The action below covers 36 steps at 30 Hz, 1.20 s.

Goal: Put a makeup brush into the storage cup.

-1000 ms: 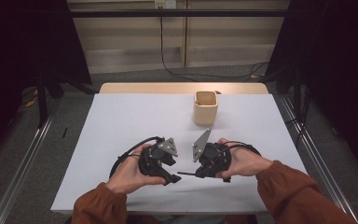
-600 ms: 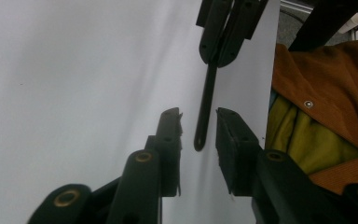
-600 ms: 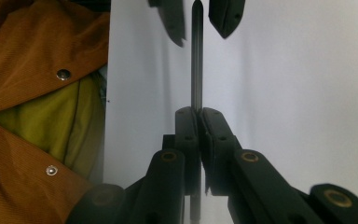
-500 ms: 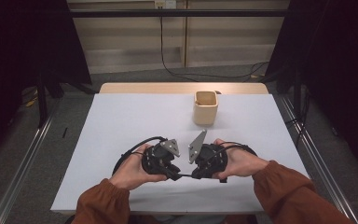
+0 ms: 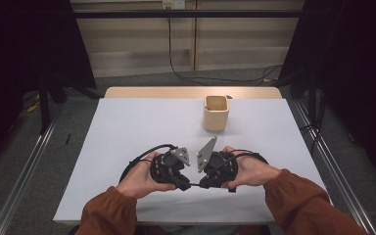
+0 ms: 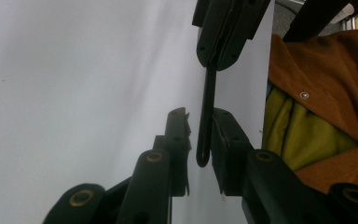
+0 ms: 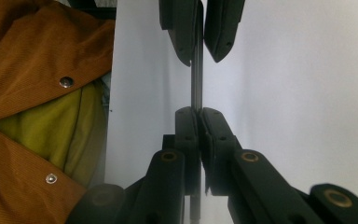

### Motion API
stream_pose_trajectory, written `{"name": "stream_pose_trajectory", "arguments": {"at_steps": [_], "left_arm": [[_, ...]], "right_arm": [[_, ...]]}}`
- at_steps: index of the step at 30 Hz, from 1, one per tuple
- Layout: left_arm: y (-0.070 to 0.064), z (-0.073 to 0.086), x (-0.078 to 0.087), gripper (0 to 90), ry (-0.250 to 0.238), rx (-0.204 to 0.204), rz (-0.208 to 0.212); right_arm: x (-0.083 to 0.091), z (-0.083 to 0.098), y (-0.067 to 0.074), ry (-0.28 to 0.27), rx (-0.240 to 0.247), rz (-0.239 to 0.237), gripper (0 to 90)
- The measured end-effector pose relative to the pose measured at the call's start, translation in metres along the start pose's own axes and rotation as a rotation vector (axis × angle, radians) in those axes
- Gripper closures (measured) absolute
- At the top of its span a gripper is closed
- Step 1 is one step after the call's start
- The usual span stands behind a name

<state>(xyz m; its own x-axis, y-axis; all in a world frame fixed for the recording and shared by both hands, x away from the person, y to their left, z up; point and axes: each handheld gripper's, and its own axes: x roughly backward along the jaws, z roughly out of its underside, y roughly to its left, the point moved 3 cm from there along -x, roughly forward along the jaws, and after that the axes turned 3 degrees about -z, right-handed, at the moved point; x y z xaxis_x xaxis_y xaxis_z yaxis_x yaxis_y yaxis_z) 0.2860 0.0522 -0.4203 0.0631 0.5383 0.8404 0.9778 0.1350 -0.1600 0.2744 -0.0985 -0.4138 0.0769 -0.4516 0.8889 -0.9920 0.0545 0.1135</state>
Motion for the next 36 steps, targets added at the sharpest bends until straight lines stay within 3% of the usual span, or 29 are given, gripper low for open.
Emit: {"name": "stream_pose_trajectory", "arguments": {"at_steps": [11, 17, 23, 32, 36], "left_arm": [[0.002, 0.003, -0.003, 84.2, 0.012, 0.000, 0.057], [0.002, 0.004, -0.003, 85.5, 0.017, -0.010, 0.097], [0.002, 0.005, -0.005, 85.7, 0.009, -0.011, 0.092], [0.003, 0.007, -0.002, 85.7, -0.009, -0.007, 0.076], [0.004, 0.007, 0.000, 85.7, -0.046, 0.004, 0.066]], "right_arm": [[-0.002, 0.000, 0.000, 0.003, 0.019, 0.002, 85.8], [-0.002, 0.001, 0.001, -0.009, 0.003, -0.035, 85.3], [-0.002, 0.004, -0.002, -0.030, -0.005, -0.042, 84.2], [0.005, 0.007, -0.004, -0.110, -0.035, -0.042, 66.9], [0.005, 0.012, -0.006, -0.140, -0.067, -0.026, 50.8]]}}
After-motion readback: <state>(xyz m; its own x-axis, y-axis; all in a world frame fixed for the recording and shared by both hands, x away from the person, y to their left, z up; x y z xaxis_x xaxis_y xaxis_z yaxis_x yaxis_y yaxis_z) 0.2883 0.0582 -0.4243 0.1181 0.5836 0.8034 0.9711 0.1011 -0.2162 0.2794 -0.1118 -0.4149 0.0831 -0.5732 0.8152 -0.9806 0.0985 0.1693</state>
